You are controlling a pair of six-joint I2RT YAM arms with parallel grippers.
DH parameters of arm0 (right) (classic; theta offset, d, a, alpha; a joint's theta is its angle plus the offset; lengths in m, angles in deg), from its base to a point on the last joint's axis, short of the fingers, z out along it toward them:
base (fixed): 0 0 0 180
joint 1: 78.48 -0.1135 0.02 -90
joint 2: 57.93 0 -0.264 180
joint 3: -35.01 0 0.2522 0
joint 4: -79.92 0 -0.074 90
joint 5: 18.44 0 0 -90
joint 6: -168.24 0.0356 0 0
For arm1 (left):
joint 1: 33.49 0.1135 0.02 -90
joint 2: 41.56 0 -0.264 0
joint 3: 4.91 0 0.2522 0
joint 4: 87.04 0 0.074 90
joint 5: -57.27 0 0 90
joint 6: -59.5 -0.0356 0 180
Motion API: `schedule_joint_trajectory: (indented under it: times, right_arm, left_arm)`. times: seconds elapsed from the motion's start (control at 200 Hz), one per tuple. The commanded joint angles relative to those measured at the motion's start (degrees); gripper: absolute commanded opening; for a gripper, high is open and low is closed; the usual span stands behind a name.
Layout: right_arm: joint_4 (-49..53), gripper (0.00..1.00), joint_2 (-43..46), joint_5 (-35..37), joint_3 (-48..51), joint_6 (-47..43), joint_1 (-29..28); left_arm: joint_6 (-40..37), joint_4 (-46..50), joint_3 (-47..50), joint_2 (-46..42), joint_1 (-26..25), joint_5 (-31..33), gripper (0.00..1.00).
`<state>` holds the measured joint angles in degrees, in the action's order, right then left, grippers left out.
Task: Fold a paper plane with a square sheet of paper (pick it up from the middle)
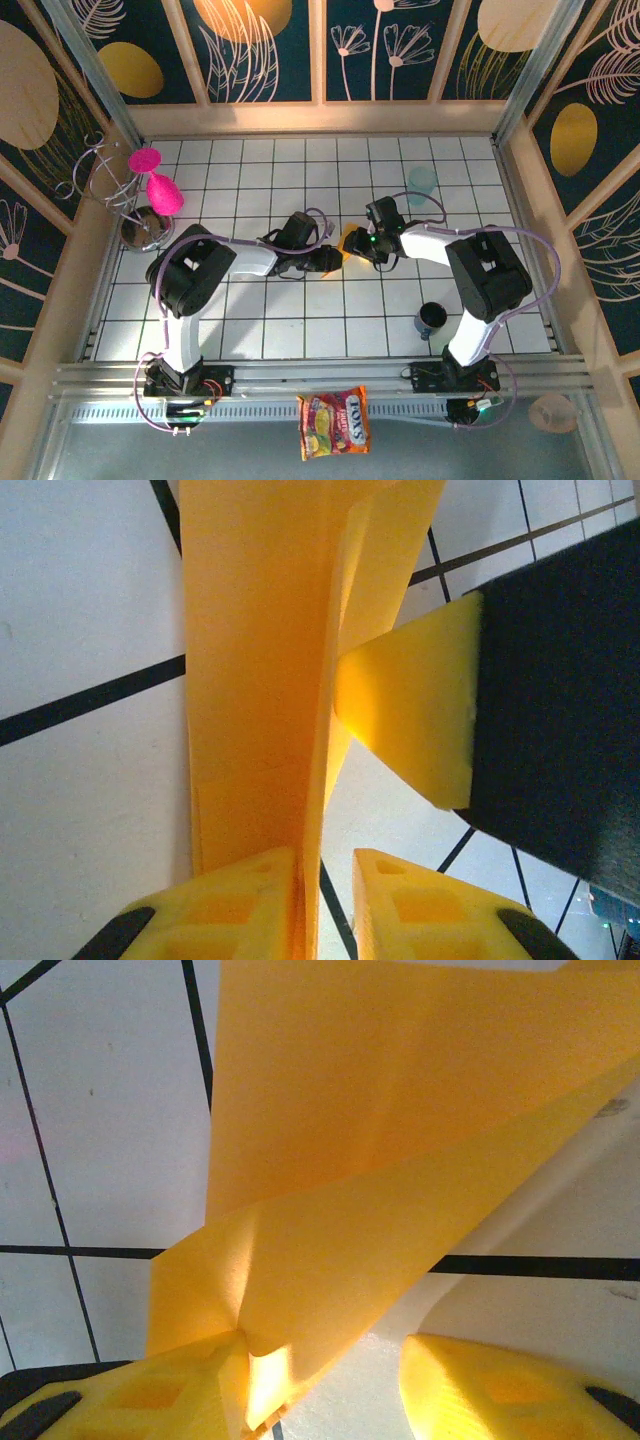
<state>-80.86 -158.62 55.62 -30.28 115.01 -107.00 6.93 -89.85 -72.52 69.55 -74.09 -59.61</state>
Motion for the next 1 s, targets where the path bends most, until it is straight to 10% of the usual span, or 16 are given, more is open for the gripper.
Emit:
schedule_joint_trajectory:
  times: [0.0,0.996]
  right_arm:
    - [-1.80,0.47,-5.65,6.19,0.53,-0.12,-0.58]
    - [-2.20,0.47,-5.71,5.31,0.25,-0.30,-0.78]
  left_arm:
    - [0.55,3.39,1.28,-2.29,-0.24,1.23,0.23]
    - [-1.28,8.33,2.36,-5.24,-0.22,2.83,0.21]
